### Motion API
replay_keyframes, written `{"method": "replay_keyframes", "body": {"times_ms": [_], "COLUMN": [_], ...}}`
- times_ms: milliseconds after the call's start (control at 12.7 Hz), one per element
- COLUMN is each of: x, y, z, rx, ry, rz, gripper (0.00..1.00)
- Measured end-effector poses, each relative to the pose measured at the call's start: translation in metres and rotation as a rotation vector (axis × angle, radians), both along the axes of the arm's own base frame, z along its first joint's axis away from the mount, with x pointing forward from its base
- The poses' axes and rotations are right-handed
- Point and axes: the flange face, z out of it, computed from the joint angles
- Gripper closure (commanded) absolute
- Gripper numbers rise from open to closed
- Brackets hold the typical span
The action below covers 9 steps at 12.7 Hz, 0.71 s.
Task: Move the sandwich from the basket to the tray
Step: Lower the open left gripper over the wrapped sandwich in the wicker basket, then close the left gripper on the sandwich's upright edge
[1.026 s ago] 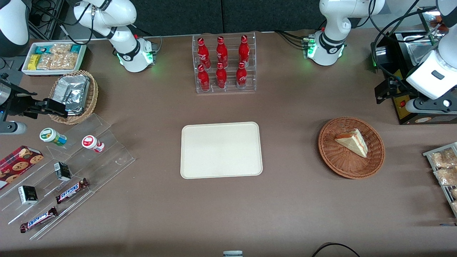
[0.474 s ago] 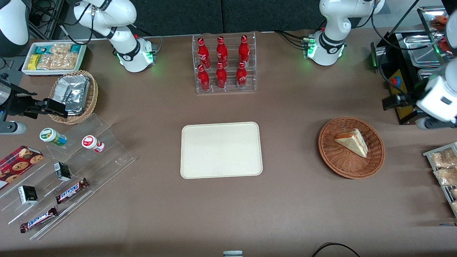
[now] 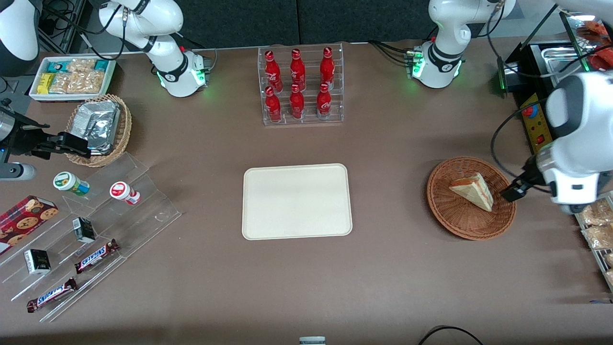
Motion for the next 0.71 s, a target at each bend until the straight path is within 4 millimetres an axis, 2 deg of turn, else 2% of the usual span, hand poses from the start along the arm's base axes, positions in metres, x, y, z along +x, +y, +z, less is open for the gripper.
{"method": "replay_keyframes", "body": {"times_ms": [237, 711], "x": [-0.019, -0.05], "y": [0.004, 0.036], "z": [-0.048, -0.13], "rx": [-0.007, -0.02], "ry": [-0.01, 0.006], "rz": [0.028, 0.088], "gripper": [0.0, 0.0]}}
